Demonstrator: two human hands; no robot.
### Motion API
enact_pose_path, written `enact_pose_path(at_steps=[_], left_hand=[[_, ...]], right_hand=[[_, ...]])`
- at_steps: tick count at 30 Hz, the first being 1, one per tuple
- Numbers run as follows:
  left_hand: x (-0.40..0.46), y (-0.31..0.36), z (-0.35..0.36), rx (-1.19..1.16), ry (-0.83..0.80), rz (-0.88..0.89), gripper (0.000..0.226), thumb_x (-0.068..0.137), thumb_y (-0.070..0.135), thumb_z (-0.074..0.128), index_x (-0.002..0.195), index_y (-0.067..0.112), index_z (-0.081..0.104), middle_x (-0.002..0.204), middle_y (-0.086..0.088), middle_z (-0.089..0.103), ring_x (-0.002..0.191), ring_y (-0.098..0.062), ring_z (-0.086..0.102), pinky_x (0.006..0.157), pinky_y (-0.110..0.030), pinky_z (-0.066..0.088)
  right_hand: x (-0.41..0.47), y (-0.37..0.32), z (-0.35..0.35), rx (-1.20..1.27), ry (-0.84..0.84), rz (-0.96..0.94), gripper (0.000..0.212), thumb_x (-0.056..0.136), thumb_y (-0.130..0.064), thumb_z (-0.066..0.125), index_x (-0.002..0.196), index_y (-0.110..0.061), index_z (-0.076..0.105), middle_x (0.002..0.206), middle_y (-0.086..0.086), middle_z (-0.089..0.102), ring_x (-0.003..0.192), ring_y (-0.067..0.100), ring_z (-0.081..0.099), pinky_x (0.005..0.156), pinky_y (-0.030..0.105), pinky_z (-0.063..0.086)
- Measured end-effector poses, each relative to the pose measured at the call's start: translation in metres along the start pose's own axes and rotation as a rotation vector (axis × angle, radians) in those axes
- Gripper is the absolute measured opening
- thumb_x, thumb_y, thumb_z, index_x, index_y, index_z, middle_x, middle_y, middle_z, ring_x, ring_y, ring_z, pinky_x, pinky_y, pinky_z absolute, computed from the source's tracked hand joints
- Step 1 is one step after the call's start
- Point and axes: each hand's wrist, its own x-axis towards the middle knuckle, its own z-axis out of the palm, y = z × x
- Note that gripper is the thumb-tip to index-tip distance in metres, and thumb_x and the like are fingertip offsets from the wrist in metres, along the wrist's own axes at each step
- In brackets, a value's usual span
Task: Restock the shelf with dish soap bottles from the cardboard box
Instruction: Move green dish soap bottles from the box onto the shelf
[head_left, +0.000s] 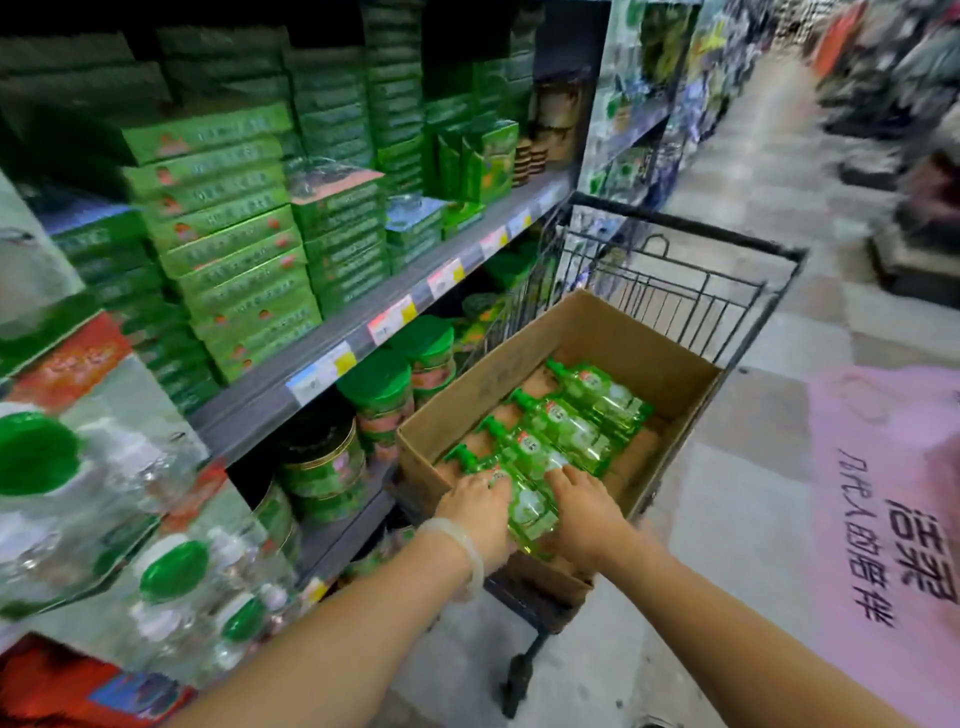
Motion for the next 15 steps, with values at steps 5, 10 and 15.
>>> enact_pose_path(at_steps=[5, 10, 15], left_hand=[[0.068, 0.002, 0.005, -0.085, -0.054, -0.069, 0.065, 0.083, 0.036, 0.066, 0.136, 0.013, 0.036, 0.140, -0.010, 0.038, 0.132, -0.030, 0.035, 0.108, -0.038, 0.033], [0.127, -0.004, 0.008, -0.201, -0.148, -0.179, 0.068, 0.084, 0.037, 0.065, 0.137, 0.010, 0.033, 0.142, -0.011, 0.036, 0.133, -0.029, 0.035, 0.109, -0.037, 0.032], [0.164, -0.020, 0.029, -0.322, -0.169, -0.330, 0.069, 0.082, 0.039, 0.066, 0.137, 0.012, 0.034, 0.140, -0.012, 0.040, 0.131, -0.029, 0.039, 0.107, -0.036, 0.035]], right_hand=[[0.053, 0.030, -0.002, 0.030, -0.057, 0.038, 0.079, 0.079, -0.038, 0.068, 0.141, -0.010, 0.027, 0.145, 0.012, 0.033, 0.135, 0.030, 0.031, 0.110, 0.035, 0.031], [0.112, 0.055, -0.009, 0.105, -0.139, 0.120, 0.084, 0.079, -0.035, 0.070, 0.145, -0.011, 0.022, 0.147, 0.012, 0.031, 0.134, 0.030, 0.033, 0.111, 0.037, 0.033], [0.165, 0.071, 0.005, 0.176, -0.256, 0.158, 0.084, 0.081, -0.035, 0.069, 0.146, -0.011, 0.022, 0.145, 0.013, 0.035, 0.131, 0.030, 0.040, 0.108, 0.038, 0.038]])
